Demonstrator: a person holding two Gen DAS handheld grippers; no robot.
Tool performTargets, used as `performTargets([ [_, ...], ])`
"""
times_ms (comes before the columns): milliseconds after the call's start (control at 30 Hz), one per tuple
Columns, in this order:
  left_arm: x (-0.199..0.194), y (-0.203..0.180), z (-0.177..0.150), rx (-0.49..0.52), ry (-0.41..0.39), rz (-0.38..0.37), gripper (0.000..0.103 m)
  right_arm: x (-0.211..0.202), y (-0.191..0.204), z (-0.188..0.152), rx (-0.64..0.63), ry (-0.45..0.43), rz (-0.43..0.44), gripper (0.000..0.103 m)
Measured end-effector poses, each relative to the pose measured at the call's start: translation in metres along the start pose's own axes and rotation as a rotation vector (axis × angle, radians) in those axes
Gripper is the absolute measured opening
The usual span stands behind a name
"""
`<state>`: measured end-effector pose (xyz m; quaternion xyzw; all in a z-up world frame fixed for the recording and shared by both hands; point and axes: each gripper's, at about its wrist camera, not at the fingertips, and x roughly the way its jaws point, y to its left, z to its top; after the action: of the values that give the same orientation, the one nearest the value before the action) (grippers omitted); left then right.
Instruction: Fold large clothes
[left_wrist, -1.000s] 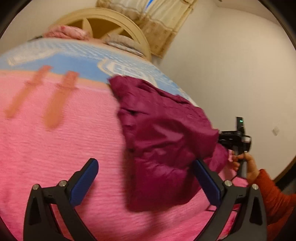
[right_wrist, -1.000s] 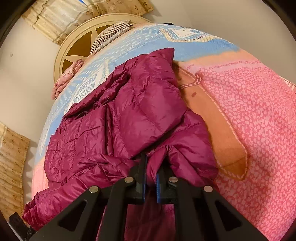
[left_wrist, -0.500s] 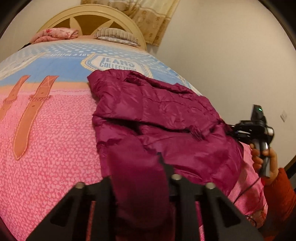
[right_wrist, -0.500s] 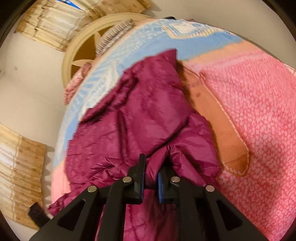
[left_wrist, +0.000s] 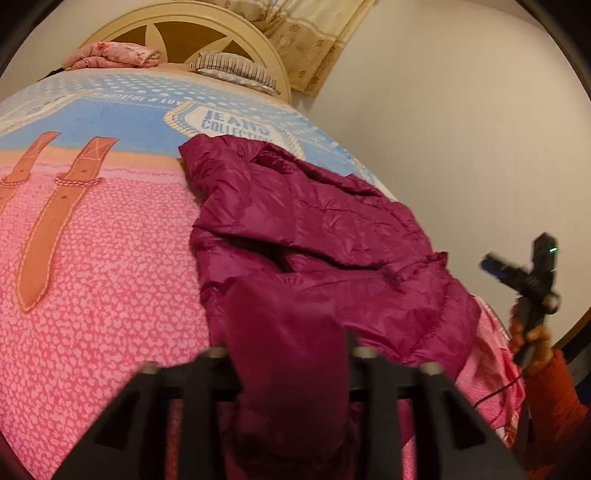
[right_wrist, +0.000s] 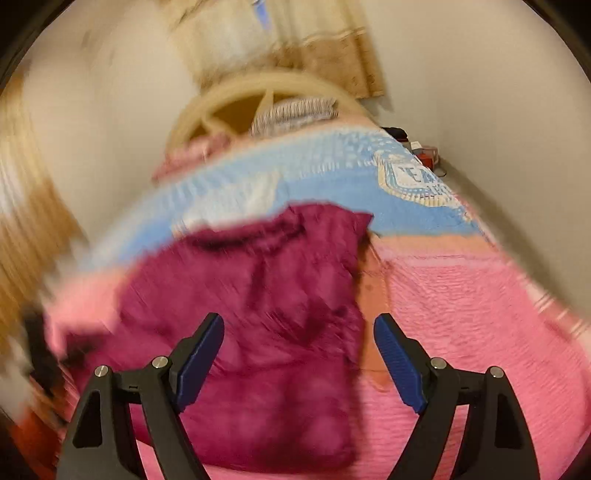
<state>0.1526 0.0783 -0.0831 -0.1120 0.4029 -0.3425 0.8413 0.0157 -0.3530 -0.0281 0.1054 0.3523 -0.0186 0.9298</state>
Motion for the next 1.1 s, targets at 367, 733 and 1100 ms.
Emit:
performTargets([
  [367,0.007,-0.002,-0.005,0.034,0.004,0.06,0.052,0.095,0.003,-0.01,-0.063,0.158,0.005,0.061],
  [733,-0.019,-0.022,-0.013,0.14,-0.063,0.066,0.013,0.012,0.021,-0.021,-0.016,-0.039,-0.053,0.012],
  [1100,-0.015,-0.038,0.092,0.164,-0.175,0.175,0.012,-0.013,0.036,0.056,-0.028,-0.199,-0.143,0.01],
])
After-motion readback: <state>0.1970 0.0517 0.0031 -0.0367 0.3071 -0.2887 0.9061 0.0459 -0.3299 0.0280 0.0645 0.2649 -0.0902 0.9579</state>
